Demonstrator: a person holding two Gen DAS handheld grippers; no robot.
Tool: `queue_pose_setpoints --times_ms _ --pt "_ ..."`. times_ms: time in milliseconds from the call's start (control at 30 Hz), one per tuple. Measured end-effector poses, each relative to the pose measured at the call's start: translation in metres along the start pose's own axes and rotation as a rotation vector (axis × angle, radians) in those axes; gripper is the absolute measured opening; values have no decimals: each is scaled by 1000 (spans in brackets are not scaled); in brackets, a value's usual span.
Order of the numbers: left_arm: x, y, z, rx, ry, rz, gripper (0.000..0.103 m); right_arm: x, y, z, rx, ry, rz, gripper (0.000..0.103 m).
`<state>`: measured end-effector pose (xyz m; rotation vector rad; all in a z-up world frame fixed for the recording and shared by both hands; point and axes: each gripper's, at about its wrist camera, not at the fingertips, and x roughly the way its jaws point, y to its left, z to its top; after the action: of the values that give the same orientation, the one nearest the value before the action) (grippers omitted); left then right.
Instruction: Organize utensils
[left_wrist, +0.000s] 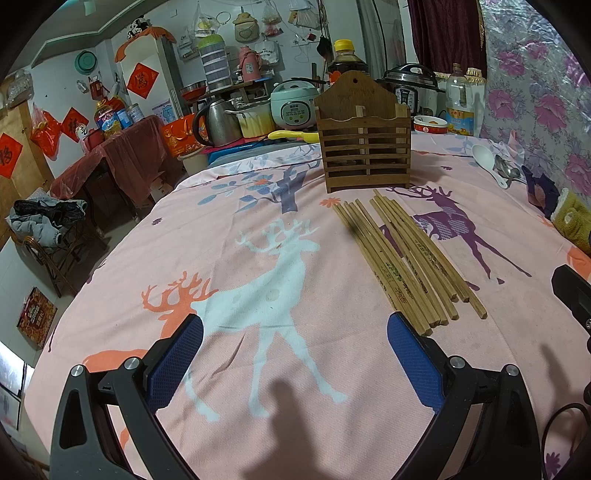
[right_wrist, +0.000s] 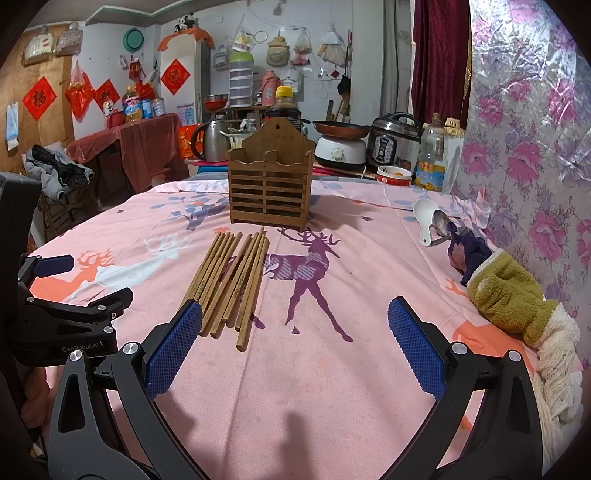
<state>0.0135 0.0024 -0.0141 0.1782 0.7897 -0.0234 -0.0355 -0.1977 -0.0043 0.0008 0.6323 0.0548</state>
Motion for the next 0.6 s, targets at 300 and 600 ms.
queue_pose_setpoints --times_ms 300,600 --pt "0 0 0 1 1 0 98 0 0 0 1 1 0 97" --pt "7 5 0 -14 39 -19 98 -2 -6 1 20 -11 -8 97"
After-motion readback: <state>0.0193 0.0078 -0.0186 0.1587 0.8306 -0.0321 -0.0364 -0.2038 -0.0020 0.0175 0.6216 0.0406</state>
